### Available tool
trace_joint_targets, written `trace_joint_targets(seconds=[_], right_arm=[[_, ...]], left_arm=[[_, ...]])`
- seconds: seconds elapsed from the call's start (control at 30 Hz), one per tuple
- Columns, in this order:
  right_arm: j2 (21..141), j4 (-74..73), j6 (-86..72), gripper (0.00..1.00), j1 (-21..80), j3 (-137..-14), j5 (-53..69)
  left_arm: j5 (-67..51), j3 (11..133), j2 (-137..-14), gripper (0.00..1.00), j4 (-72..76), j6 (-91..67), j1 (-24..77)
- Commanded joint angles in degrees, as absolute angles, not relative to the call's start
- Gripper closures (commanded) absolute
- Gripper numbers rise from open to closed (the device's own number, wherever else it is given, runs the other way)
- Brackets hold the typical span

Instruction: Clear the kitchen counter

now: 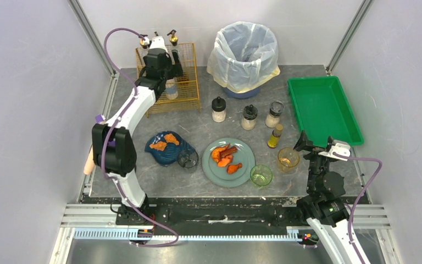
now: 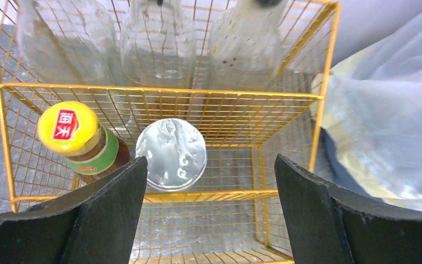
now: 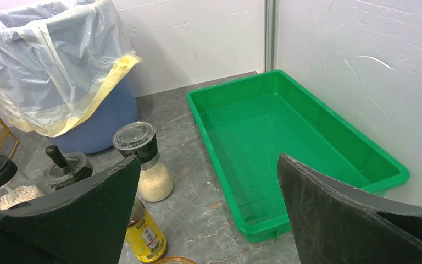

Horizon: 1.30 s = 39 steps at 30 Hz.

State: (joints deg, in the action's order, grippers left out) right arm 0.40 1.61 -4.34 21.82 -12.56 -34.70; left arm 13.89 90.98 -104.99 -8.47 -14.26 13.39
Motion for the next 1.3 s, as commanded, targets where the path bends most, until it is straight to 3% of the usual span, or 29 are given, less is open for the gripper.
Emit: trace_joint_targets(seconds=[0.0, 0.57, 1.27], right_arm=[[-9.23, 1.76, -5.00, 0.02, 22.05, -14.45, -33.82], [-9.23, 1.37, -5.30, 0.02, 22.06, -14.76, -34.09], [-9.23, 0.99, -5.42, 0.02, 22.06, -15.01, -35.10]], left_arm=[[10.51, 89.37, -97.41, 0.09, -7.65, -19.19, 15.24], [2.25, 76.73, -86.88, 0.09, 1.26, -18.03, 31.37], [-12.88, 79.20, -99.20, 0.10, 10.13, -4.16, 52.54]])
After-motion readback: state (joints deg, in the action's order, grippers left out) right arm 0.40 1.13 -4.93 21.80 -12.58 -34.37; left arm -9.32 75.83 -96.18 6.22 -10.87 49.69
